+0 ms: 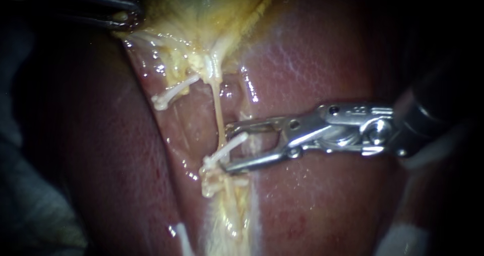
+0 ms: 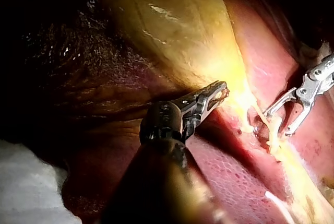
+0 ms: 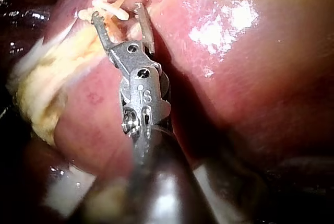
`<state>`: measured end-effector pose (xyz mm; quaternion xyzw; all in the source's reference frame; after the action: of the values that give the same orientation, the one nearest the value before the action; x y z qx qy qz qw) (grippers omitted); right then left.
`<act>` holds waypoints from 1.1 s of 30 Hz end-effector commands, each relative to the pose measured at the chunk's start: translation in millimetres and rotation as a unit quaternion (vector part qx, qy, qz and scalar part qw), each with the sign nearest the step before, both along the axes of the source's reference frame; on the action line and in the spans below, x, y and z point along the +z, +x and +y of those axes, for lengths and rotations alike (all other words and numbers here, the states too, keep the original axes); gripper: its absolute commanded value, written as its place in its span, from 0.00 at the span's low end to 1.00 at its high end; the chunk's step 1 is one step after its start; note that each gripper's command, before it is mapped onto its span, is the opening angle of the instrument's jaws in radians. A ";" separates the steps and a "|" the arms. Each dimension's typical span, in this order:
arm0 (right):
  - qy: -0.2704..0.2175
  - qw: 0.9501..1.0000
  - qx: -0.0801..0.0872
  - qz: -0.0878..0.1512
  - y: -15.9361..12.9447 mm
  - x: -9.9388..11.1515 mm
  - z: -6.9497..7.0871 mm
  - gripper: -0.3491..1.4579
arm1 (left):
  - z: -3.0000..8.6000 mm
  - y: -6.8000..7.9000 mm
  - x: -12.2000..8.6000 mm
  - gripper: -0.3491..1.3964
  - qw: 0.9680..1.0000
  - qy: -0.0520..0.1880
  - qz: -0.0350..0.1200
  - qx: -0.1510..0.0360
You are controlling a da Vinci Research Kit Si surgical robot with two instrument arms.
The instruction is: Going back first clip right tube
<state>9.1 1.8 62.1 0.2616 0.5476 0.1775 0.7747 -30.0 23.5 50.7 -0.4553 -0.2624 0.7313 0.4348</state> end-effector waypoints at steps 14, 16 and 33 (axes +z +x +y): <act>-0.104 0.994 -0.022 -0.003 -6.3 -4.5 -0.7 0.47 | 0.0 -0.1 0.1 0.00 1.000 0.000 0.000 0.000; -0.105 0.994 -0.023 -0.004 -6.4 -4.9 -0.5 0.47 | -0.2 -0.2 0.3 0.00 1.000 -0.001 0.001 -0.001; -0.108 0.994 -0.022 -0.005 -7.5 -5.9 -0.1 0.47 | -2.4 -5.3 5.7 0.00 1.000 -0.008 -0.002 0.018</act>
<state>1.6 1.7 56.2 0.1878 0.5539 0.1011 0.8048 -35.3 21.0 56.4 -0.4559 -0.2660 0.7398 0.4172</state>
